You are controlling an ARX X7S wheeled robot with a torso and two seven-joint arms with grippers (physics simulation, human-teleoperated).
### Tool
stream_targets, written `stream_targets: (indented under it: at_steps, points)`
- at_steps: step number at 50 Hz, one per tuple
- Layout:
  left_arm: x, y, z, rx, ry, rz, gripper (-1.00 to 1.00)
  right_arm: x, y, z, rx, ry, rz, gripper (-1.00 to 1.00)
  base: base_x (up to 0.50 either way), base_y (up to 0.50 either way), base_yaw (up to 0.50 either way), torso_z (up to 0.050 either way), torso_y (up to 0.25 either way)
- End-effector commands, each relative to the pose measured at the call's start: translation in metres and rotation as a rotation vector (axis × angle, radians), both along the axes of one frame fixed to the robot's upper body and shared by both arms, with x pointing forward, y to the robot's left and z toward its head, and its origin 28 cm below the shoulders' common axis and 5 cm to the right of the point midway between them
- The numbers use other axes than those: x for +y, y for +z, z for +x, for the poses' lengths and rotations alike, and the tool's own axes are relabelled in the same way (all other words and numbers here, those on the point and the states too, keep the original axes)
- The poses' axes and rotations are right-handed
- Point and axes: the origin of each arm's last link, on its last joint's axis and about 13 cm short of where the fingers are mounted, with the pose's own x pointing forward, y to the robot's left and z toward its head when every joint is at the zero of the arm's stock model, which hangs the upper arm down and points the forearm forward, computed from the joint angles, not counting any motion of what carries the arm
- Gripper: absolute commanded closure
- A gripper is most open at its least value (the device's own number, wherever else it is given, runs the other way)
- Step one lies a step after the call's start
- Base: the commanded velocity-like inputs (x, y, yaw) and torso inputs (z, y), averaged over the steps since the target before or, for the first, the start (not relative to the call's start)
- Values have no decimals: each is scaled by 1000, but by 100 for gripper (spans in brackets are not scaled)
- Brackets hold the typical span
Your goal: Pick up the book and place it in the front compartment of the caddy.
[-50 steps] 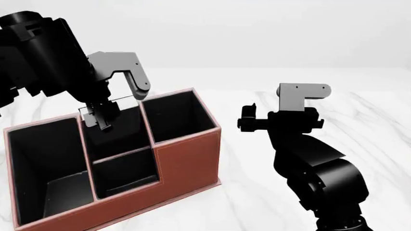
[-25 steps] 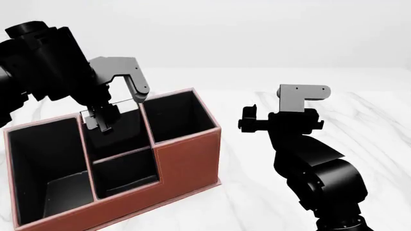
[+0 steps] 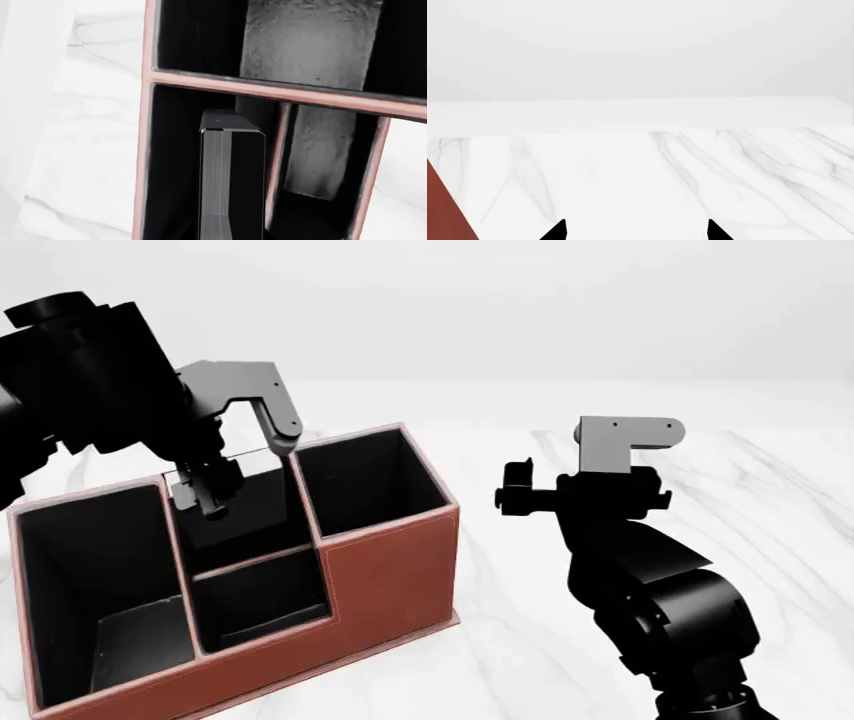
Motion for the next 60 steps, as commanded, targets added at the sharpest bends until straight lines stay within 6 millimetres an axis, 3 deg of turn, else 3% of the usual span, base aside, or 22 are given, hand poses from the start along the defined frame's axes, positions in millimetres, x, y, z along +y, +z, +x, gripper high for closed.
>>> stream_targets:
  at_steps: [1, 18, 34, 52, 60]
  points:
    - [4, 5, 2, -33, -20, 0, 100, 1, -1, 1, 3, -1, -1, -100, 0, 0, 0, 0, 0]
    - [5, -1, 8, -38, -41, 3, 100, 1, -4, 1, -1, -2, -3, -100, 0, 0, 0, 0, 1]
    - [8, -8, 26, 20, -81, -65, 100, 1, -7, 6, 0, -10, -14, -100, 0, 0, 0, 1, 1]
    - [13, -7, 29, 42, -60, -74, 100, 2, -8, 9, 5, -9, -14, -100, 0, 0, -1, 0, 1]
    - [17, -17, 29, 57, -46, -73, 100, 2, -9, 10, 7, -12, -16, -100, 0, 0, 0, 0, 0]
